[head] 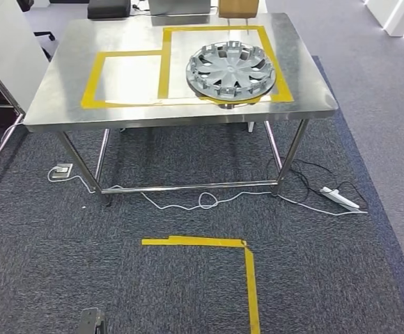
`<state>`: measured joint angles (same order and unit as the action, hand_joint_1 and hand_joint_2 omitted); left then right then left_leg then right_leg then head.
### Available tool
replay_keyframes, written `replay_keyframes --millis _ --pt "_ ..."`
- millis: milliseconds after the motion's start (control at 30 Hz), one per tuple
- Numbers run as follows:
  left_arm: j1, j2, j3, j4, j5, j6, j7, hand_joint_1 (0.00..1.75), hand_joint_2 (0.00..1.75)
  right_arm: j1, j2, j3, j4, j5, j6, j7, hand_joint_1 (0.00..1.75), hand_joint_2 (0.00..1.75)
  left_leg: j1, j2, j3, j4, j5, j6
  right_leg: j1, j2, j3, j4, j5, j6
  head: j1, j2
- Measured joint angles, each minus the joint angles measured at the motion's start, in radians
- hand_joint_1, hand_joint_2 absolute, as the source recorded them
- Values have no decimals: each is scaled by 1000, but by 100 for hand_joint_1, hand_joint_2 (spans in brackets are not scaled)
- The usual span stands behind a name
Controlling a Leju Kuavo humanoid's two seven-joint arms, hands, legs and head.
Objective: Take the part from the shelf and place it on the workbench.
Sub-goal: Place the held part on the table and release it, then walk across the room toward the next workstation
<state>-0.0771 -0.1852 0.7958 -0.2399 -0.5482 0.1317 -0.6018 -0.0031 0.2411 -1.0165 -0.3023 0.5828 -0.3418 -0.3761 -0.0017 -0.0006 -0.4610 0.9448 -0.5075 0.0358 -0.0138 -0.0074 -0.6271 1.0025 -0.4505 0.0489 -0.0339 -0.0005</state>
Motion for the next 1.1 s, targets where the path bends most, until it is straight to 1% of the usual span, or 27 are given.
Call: replay_keyframes --millis 33,100,133,167,200,233,267,333,367,400,467,500,533,600,633,667,700,733,767,833,867,900,933,967,1000,1033,1100 --pt "1 0 3 0 0 1 0 0 0 0 -2 2 3 8 1 0 0 0 1 3 -11 -1 10 7 0 3 -18 45 -44 3 2 0" --pt "4 0 7 0 0 3 -1 0 0 0 -5 5 6 20 3 0 0 0 -6 7 -39 4 29 15 0 4 -56 180 -133 6 5 0" --pt "5 0 10 0 0 3 -1 0 0 0 -6 8 8 26 4 0 0 0 -9 9 -54 7 38 17 1 4 -66 239 -155 6 6 0" --pt "6 0 12 0 0 4 -1 0 0 0 -6 10 10 33 5 -1 0 0 -12 11 -69 12 46 18 2 4 -61 267 -154 5 6 0" --pt "7 0 15 0 -1 6 -1 0 0 1 -7 14 11 44 6 -1 0 0 -15 12 -83 17 53 19 3 4 -35 255 -134 1 6 0" --pt "9 1 17 0 -2 8 -1 0 0 2 -7 19 13 57 7 0 0 0 -17 12 -96 22 58 18 5 4 7 207 -107 -4 6 0" --pt "10 1 19 0 -3 10 0 0 0 2 -7 25 13 72 8 1 0 0 -19 12 -105 27 64 17 9 4 61 135 -89 -13 5 0" --pt "12 0 24 0 -6 15 1 0 0 0 -9 40 16 104 10 5 0 0 -22 14 -119 36 76 11 15 3 155 -3 -82 -28 5 0" --pt "13 0 26 0 -6 16 2 0 0 -1 -9 48 18 117 10 7 0 0 -21 14 -124 38 84 6 18 3 178 -41 -86 -34 4 0" --pt "14 0 29 0 -6 17 4 0 0 0 -10 55 20 127 10 10 0 0 -21 15 -129 38 94 1 20 4 183 -55 -85 -37 5 0" --pt "18 1 35 0 -6 18 6 0 0 3 -9 65 27 137 10 14 0 0 -20 12 -139 40 94 -10 15 2 168 -64 -67 -45 5 0" --pt "19 2 37 0 -6 18 7 0 0 4 -9 69 30 140 10 15 0 0 -19 9 -147 57 70 -17 11 0 158 -68 -56 -52 3 0" --pt "21 3 39 0 -6 19 8 0 0 4 -8 73 32 144 10 15 0 0 -16 6 -159 93 27 -25 7 -1 146 -71 -44 -56 2 0" --pt "22 4 42 0 -6 21 9 0 0 3 -8 81 33 153 9 12 0 0 -6 4 -182 212 -73 -39 6 -2 120 -67 -24 -59 -1 0" --pt "23 5 44 0 -6 23 9 0 0 4 -6 86 34 159 8 9 0 0 -1 4 -188 270 -101 -44 5 -3 104 -63 -13 -56 -1 0" --pt "23 6 46 0 -6 25 10 0 0 4 -5 90 34 165 7 6 0 0 3 4 -184 306 -102 -49 4 -4 87 -58 -4 -54 -1 0" --pt "23 7 49 0 -6 27 10 0 0 4 -3 94 35 171 8 3 0 0 6 4 -166 313 -82 -53 2 -5 69 -51 6 -50 -1 0" --pt "23 7 51 0 -6 28 11 0 0 4 -1 97 35 176 8 1 0 0 10 4 -135 288 -50 -56 0 -5 50 -43 14 -45 -1 0" --pt "23 7 53 0 -6 29 12 0 0 4 1 100 35 179 9 -1 0 0 13 3 -88 231 -25 -58 -2 -4 33 -34 22 -40 -2 0" --pt "22 7 56 0 -6 30 12 0 0 5 4 104 35 183 9 -2 0 0 13 -1 8 92 -29 -56 -3 -2 8 -18 37 -26 -3 0" --pt "21 7 58 0 -6 30 12 0 0 5 5 105 35 184 9 -2 0 0 11 -3 36 44 -42 -51 -3 -2 2 -14 46 -20 -3 0" --pt "21 7 59 0 -6 30 13 0 0 5 6 106 35 186 9 -3 0 0 7 -4 45 22 -52 -43 -4 -2 -1 -13 55 -15 -4 0" --pt "22 7 60 0 -6 30 14 0 0 6 6 107 36 187 9 -3 0 0 5 -3 38 20 -47 -32 -5 -1 -2 -16 66 -9 -3 0" --pt "23 7 61 0 -6 30 14 0 0 7 6 108 36 187 10 -3 0 0 4 0 26 22 -38 -22 -7 0 -7 -14 65 -4 -4 0" --pt "23 7 62 0 -6 30 15 0 0 9 6 108 36 189 10 -3 0 0 4 3 13 23 -26 -12 -8 1 -16 -1 43 1 -2 0" --pt "24 7 63 0 -6 30 15 0 0 10 6 109 36 191 12 -4 0 0 4 6 -2 22 -13 -2 -8 3 -29 29 3 4 0 0" --pt "24 6 66 0 -6 31 15 0 0 11 6 111 37 197 18 -7 0 0 -1 10 -34 23 14 9 -8 5 -59 148 -110 6 5 0"
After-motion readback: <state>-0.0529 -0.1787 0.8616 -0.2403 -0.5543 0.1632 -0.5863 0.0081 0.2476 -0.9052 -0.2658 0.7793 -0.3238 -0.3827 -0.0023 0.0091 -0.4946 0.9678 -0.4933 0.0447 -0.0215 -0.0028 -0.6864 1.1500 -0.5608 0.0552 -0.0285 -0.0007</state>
